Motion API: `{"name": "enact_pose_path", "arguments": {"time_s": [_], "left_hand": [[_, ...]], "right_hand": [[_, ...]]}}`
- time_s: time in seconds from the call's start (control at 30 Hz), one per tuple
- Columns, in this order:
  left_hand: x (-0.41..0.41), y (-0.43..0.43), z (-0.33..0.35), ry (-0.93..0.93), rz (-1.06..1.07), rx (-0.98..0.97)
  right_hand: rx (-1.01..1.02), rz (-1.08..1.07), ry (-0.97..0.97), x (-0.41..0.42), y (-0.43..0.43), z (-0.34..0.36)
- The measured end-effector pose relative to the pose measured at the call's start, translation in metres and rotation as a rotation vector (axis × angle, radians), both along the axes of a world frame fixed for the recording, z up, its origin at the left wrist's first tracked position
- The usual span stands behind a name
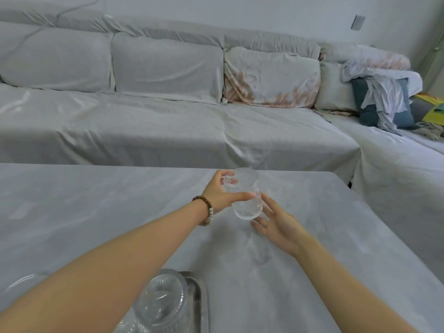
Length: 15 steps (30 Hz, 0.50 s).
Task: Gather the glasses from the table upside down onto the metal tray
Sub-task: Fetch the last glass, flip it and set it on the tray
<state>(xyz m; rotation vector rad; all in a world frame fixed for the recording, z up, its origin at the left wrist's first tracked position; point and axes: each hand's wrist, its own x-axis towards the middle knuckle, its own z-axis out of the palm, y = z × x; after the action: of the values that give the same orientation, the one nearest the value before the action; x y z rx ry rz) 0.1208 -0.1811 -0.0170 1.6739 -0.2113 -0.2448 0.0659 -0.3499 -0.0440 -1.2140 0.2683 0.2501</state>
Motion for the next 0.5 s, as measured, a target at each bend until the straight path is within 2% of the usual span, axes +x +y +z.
{"name": "enact_pose_path", "arguments": {"time_s": [0.13,0.23,0.37,0.5], "left_hand": [[-0.031,0.027,0.044,0.096,-0.079,-0.191],[-0.064,0.049,0.074,0.05,-0.115,-0.271],[-0.11,0.083,0.101,-0.014,-0.12,-0.29],[-0.155,0.119,0.108,-0.119,-0.093,-0.201]], "right_hand": [[0.214,-0.003,0.012,-0.027,0.014,0.029],[0.322,0.085,-0.044,-0.054,0.034,0.062],[0.245,0.121,-0.151,-0.092,0.062,0.098],[0.114,0.112,-0.22,-0.135,0.087,0.117]]}}
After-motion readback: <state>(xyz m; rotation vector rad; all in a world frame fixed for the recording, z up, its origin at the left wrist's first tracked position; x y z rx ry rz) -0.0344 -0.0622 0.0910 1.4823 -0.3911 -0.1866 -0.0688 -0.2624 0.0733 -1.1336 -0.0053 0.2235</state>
